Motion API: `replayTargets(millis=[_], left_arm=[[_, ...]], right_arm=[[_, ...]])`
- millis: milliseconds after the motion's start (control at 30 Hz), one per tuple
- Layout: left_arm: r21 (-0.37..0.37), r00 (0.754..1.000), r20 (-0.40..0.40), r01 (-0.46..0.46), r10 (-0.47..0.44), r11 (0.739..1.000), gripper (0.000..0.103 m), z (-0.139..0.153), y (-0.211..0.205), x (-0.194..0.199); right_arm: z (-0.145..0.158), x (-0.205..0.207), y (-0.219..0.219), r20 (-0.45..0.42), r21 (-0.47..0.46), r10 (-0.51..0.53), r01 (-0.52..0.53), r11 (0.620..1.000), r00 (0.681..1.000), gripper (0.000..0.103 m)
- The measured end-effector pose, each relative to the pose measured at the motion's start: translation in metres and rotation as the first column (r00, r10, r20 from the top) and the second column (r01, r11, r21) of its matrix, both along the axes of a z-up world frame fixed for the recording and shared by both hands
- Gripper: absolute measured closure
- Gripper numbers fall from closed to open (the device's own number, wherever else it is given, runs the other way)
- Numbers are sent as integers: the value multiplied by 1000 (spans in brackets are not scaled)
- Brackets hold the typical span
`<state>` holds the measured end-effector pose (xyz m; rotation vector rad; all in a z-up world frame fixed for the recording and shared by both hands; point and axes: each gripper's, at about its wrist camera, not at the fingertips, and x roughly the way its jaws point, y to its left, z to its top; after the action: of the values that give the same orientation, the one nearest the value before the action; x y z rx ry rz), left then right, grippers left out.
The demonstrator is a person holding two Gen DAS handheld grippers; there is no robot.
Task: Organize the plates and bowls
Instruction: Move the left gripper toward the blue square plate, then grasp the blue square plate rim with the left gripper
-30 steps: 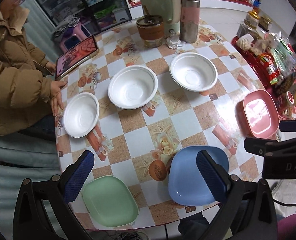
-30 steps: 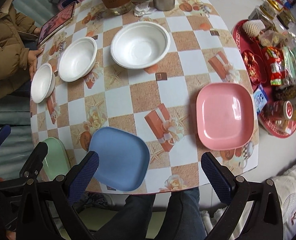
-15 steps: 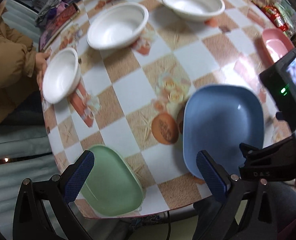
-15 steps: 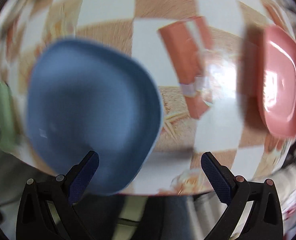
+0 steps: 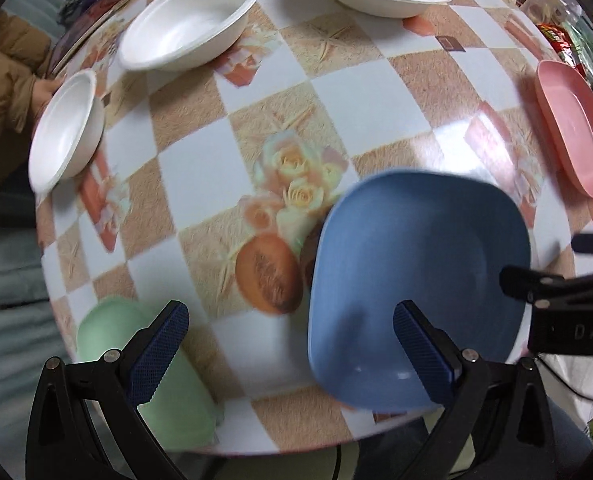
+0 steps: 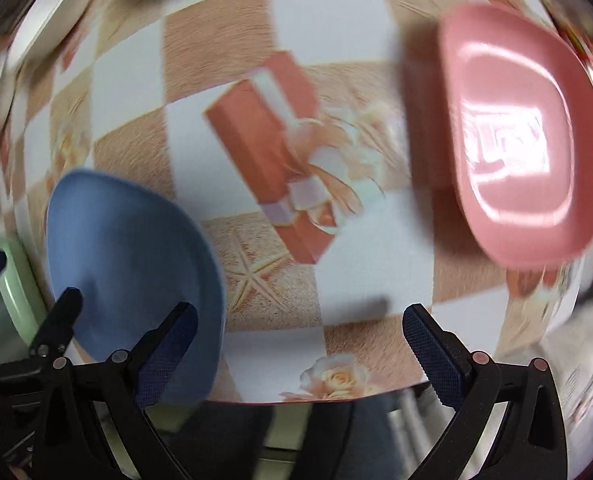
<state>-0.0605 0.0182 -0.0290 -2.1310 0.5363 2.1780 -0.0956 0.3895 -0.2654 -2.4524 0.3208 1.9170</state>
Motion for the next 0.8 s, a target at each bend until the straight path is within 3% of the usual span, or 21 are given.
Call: replayTargets(millis=[100,200,300,433,600,700,733,767,800], left_arm=[[-1,999,-13,52,-52,999,1,-9,-2,-8],[3,997,16,81,-81,997,0,-24,-7,-10],[65,997,13,80,-81,995,0,-27,-16,-13],[142,999,48,-3,-4,990,0,-31,-32,-19],[122,994,100,-56,43,991,0,-35,-49,-30],[105,996,91,-15,5,994,5,-34,-40,-28],[109,996,87,5,-15,994,10,-33,-37,-25],[113,996,88,12,-22,994,17,-33,-31,-23],[125,996,88,17,-28,992,22,-33,-28,-20]], right_arm=[[0,14,4,12,12,-57,57,998,998,0],[-3,24,-7,34,41,-35,33,999,999,0],[1,42,-11,24,35,-53,52,998,998,0],[10,56,-6,-11,32,-84,84,996,996,0],[24,68,12,33,30,-110,109,994,993,1],[42,61,8,17,27,-85,85,996,996,17],[52,68,2,-4,7,-57,57,998,998,32],[60,71,-5,-18,-8,-50,50,999,999,57],[67,78,-8,-30,-68,-55,53,996,998,71]])
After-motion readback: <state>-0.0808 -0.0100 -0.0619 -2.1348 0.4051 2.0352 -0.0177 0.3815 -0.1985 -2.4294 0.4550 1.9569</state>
